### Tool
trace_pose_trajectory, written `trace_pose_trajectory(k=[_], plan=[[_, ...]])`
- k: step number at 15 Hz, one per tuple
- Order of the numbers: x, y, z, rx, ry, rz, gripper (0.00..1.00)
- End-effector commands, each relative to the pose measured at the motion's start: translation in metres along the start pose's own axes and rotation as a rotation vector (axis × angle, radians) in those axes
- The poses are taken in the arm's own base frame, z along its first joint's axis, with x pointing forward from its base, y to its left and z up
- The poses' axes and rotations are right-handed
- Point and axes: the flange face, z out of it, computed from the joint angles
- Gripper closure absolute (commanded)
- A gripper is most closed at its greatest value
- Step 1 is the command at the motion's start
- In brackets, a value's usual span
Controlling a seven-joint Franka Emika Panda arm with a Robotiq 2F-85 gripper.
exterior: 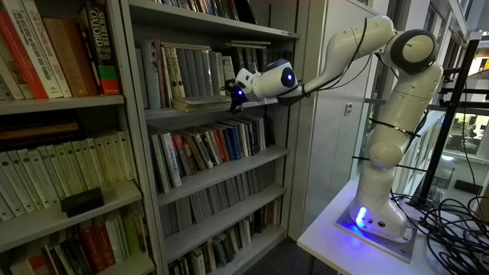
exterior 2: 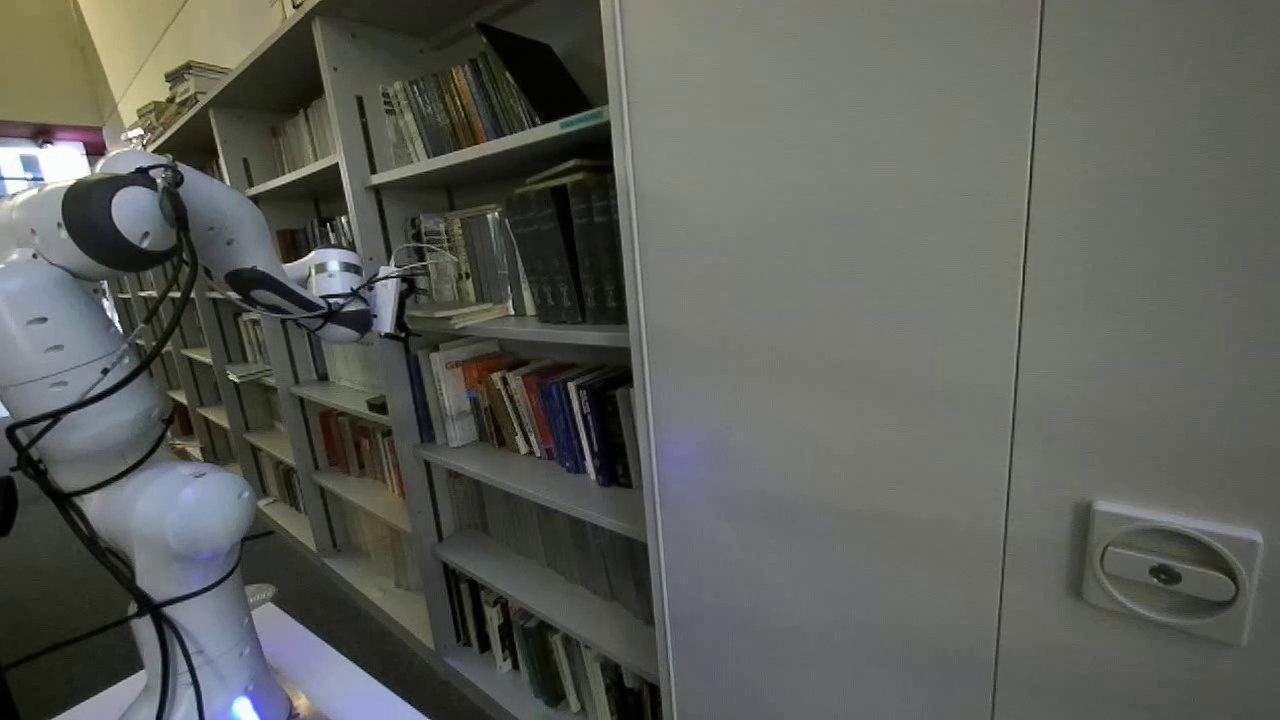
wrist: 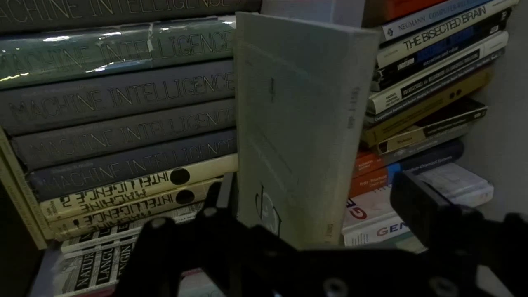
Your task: Put the lying book on the top of the standing ones
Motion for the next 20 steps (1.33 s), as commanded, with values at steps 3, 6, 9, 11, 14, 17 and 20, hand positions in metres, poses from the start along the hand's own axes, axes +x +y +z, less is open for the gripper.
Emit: trace_pose_trajectory(k=[3, 6, 9, 11, 14, 17, 20], plan=[[-0.001, 0.014, 0.007, -0.065, -0.053, -0.004, 0.0], [0.001, 0.026, 0.007, -0.121, -0.089, -0.005, 0.0], [0.006, 0.038, 0.006, -0.178, -0.11, -0.018, 0.0], [0.01, 0.043, 0.005, -0.202, -0.105, -0.031, 0.25], [0.011, 0.043, 0.003, -0.214, -0.098, -0.037, 0.42], [0.008, 0.043, 0.003, -0.212, -0.099, -0.031, 0.65], [0.007, 0.043, 0.003, -0.207, -0.1, -0.03, 0.87]])
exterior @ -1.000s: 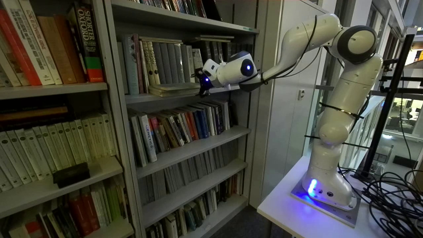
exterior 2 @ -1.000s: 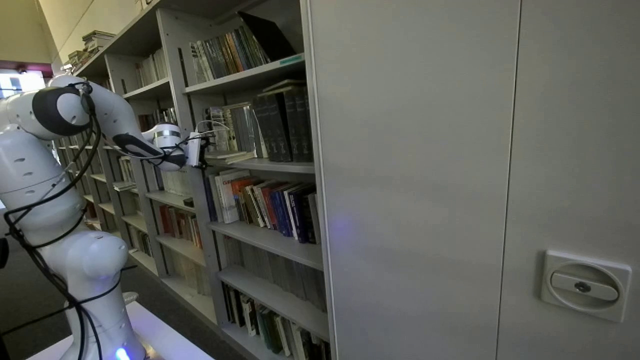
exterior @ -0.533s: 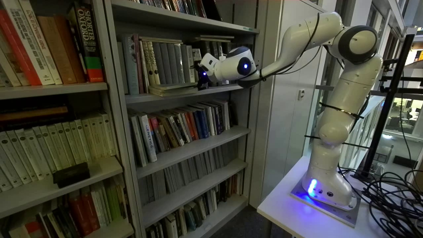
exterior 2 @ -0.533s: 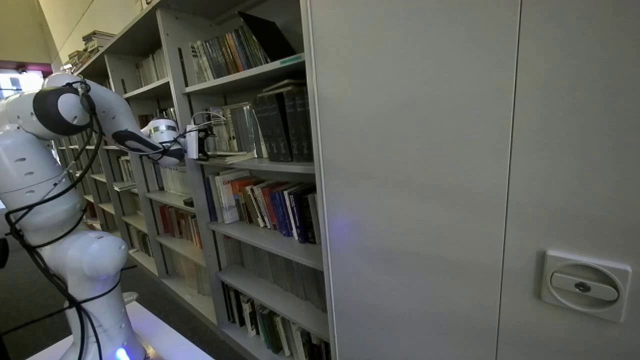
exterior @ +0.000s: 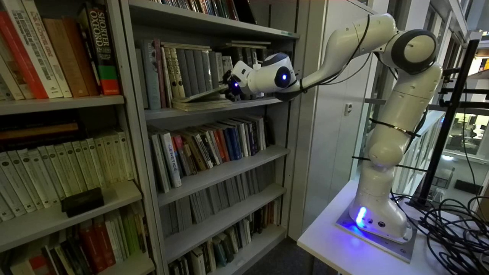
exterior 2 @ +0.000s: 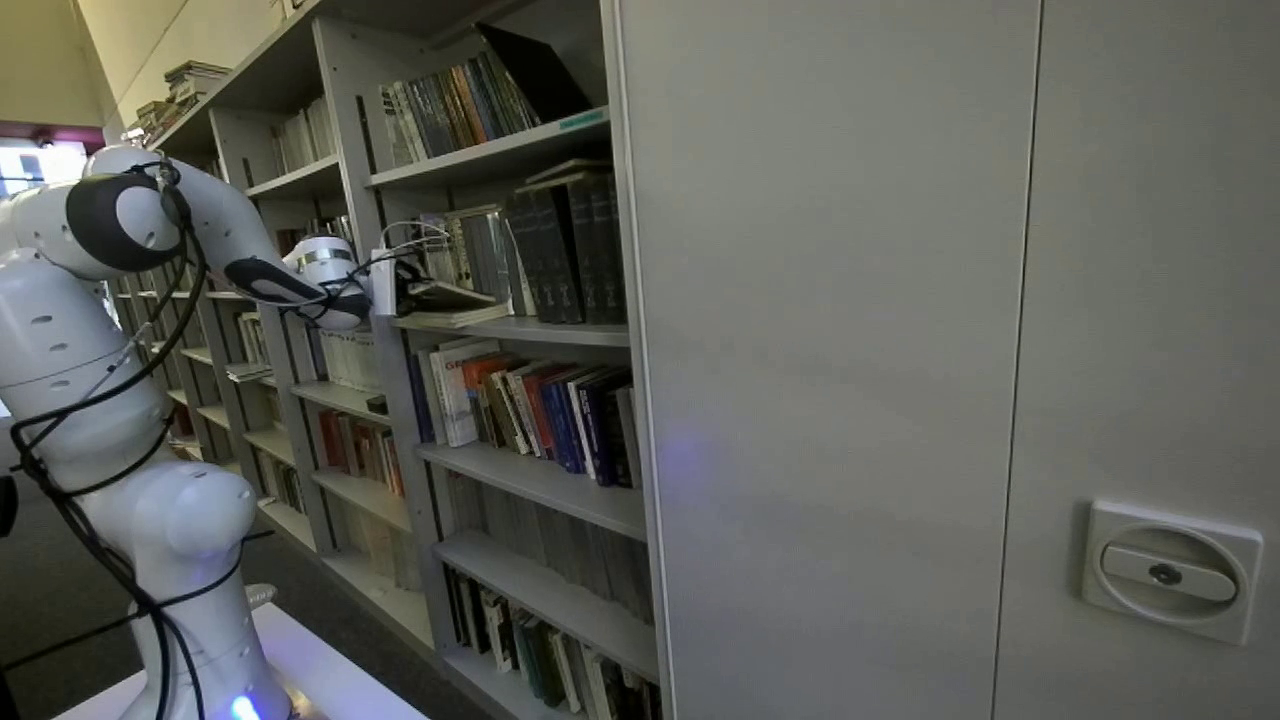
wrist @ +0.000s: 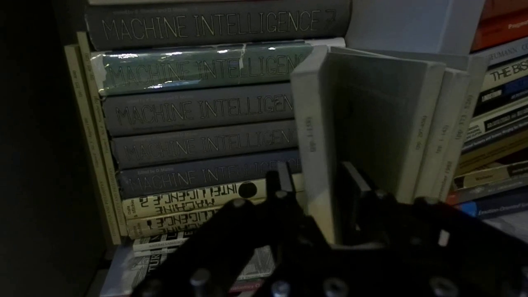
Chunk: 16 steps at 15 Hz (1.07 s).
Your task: Put the lying book on the top of the standing ones
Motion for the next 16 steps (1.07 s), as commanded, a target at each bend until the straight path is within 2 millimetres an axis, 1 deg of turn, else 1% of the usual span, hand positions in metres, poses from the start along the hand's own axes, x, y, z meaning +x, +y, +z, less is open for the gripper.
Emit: trace_pose_trajectory(k=[1, 2, 3, 4, 6, 9, 11, 16], plan=[[-0.001, 0.011, 0.002, -0.042, -0.01, 0.008, 0.95], [-0.002, 0.011, 0.002, -0.041, -0.01, 0.008, 0.99], [-0.002, 0.01, 0.002, -0.041, -0.011, 0.007, 1.0], [-0.002, 0.01, 0.002, -0.04, -0.01, 0.007, 0.97], [-0.003, 0.011, 0.0, -0.039, -0.011, 0.008, 0.96], [-0.006, 0.018, -0.012, -0.044, -0.031, 0.019, 0.96], [-0.008, 0.028, -0.023, -0.077, -0.048, 0.035, 0.96], [-0.004, 0.074, -0.062, -0.211, -0.053, 0.056, 0.96]])
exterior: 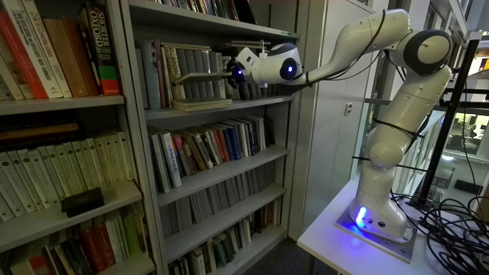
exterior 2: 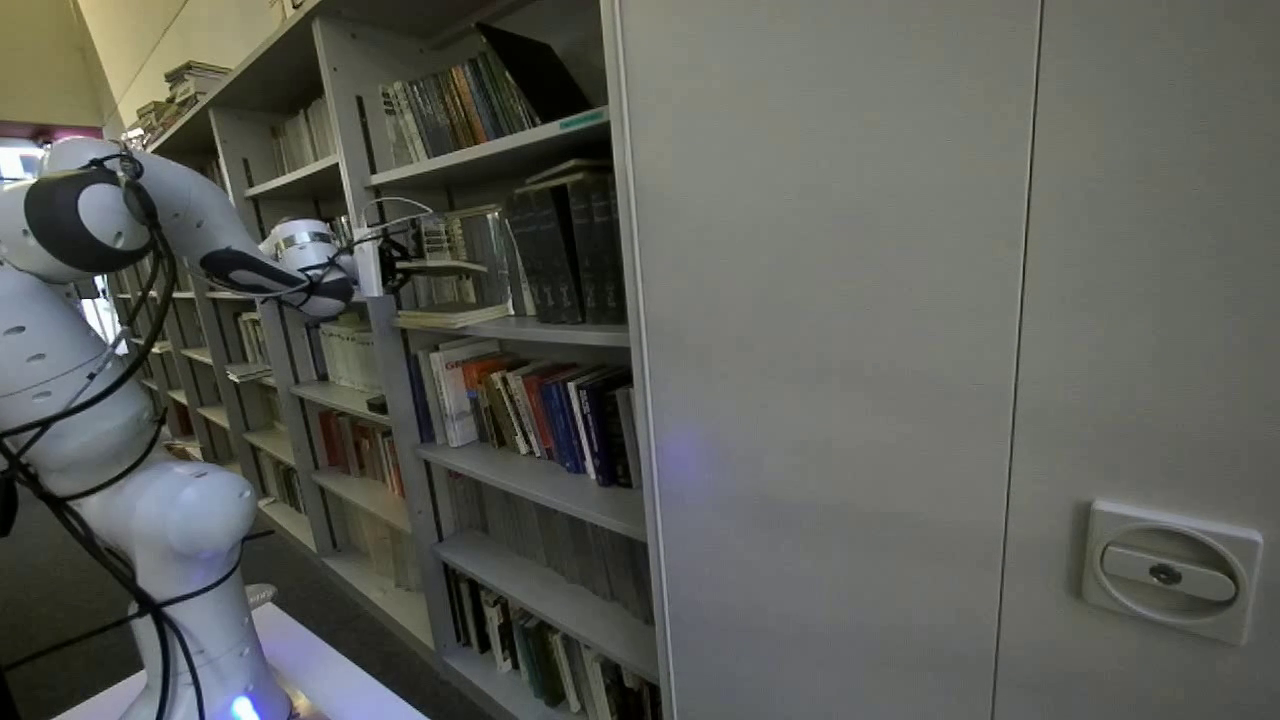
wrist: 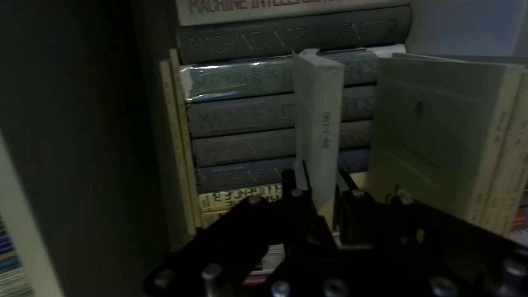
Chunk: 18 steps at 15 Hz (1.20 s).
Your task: Put the lying book on the top of the standing ones
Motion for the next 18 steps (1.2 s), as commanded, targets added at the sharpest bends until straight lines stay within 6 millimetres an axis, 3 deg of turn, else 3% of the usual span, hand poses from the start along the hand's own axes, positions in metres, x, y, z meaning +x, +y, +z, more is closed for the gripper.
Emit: trace_pose_trajectory(k=[1, 5, 11, 18], plan=[[-0.001, 0.042, -0.035, -0.126, -0.026, 0.016, 0.96], [0.004, 0.069, -0.046, -0.195, -0.051, 0.014, 0.96], [0.01, 0.087, -0.028, -0.314, -0.14, 0.027, 0.96], [0.046, 0.091, -0.012, -0.43, -0.004, -0.068, 0.96]])
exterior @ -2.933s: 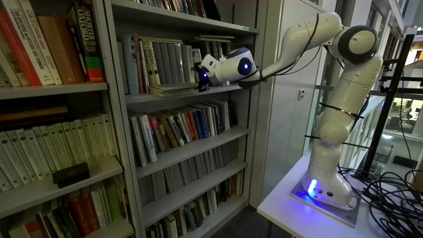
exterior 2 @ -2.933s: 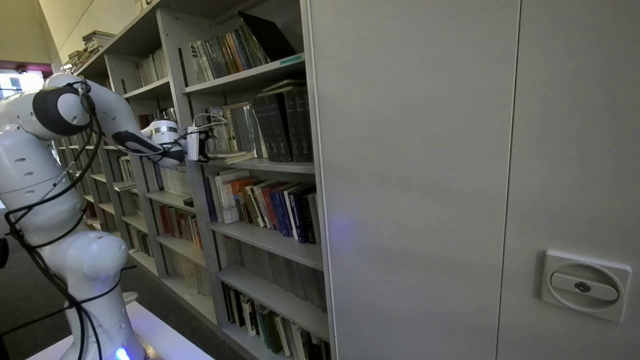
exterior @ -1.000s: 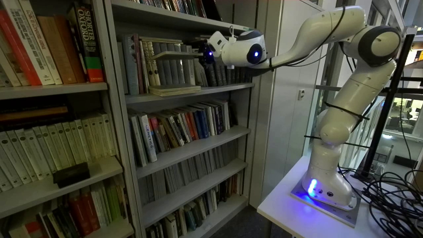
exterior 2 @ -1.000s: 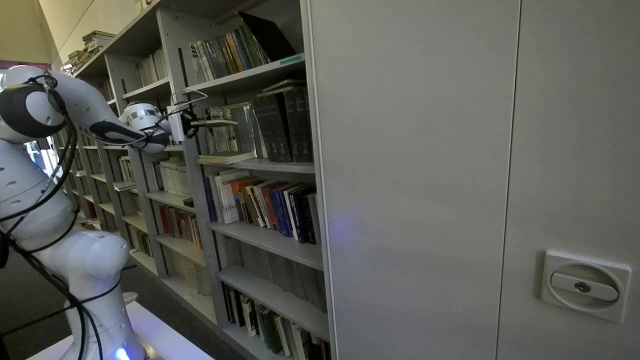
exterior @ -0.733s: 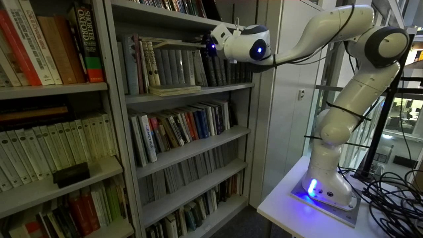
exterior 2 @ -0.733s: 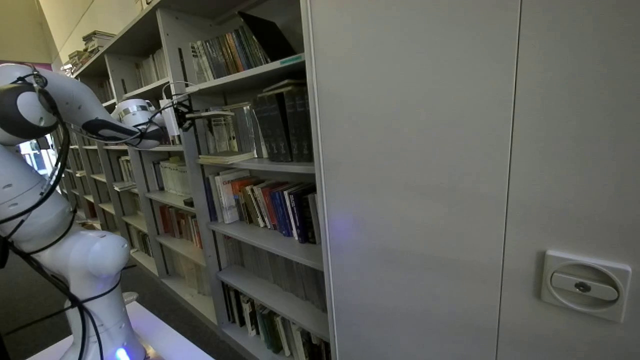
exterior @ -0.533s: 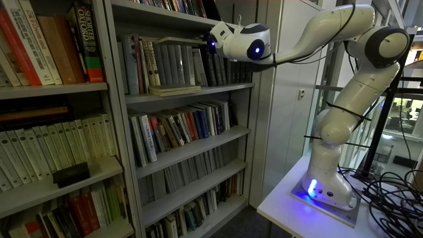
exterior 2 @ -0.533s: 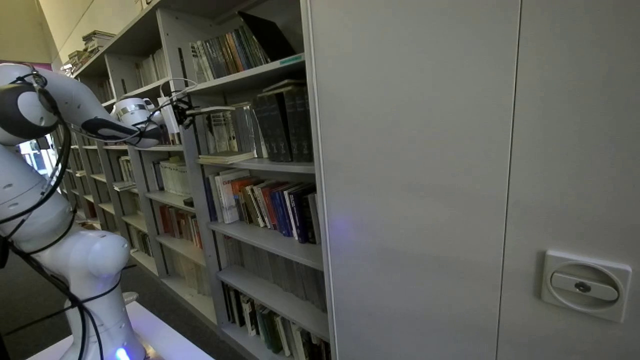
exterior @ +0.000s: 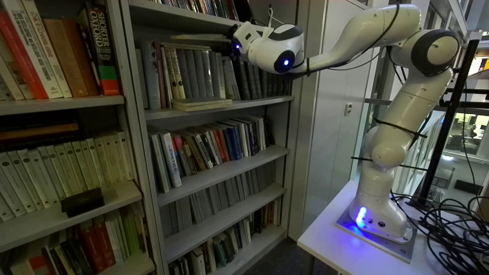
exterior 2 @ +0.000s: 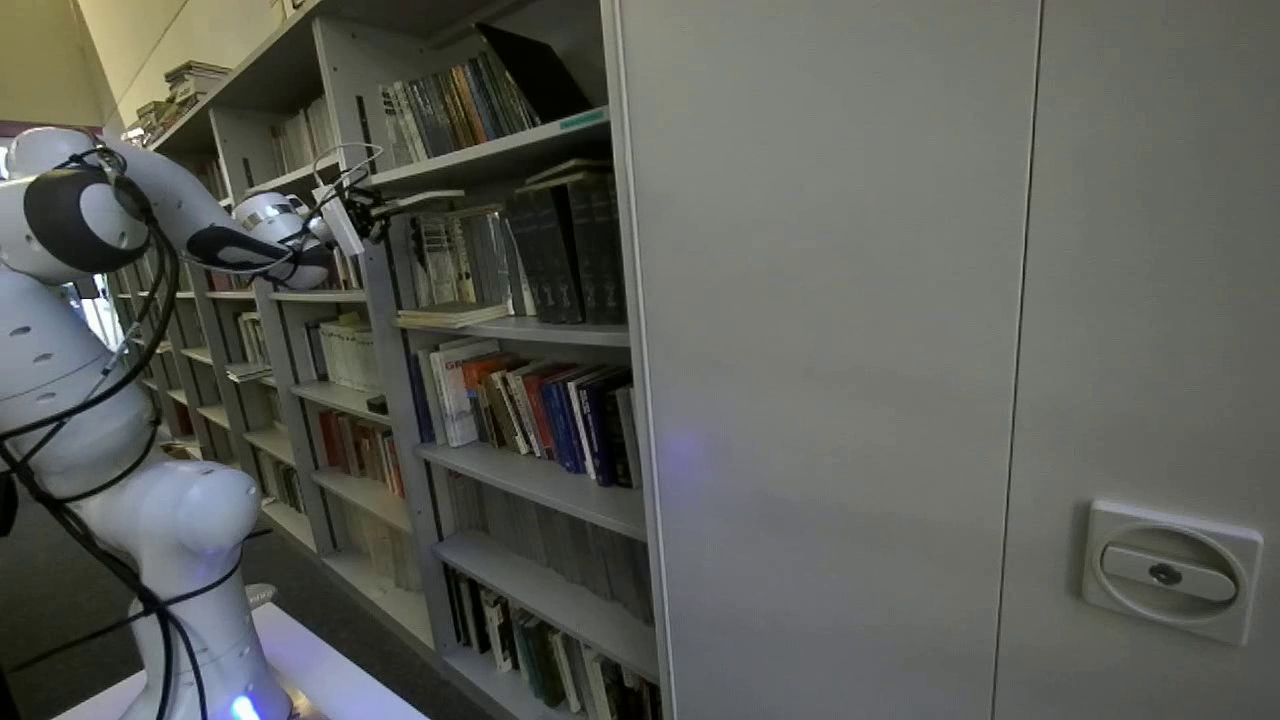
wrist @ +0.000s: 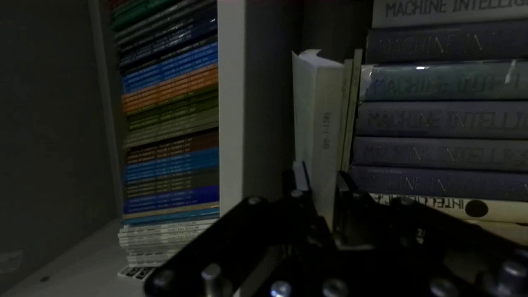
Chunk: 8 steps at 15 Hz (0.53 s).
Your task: Put the lying book on the top of the standing ones
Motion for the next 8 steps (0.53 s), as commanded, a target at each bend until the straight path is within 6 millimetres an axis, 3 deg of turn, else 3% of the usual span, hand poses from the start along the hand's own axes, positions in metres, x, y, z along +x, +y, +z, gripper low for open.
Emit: trace_pose_trajectory(k=[1, 8], plan=[[0.021, 0.011, 0.013, -0.107, 0.085, -0.006, 0.96], [0.025, -0.014, 0.059, -0.09, 0.087, 0.075, 0.96]])
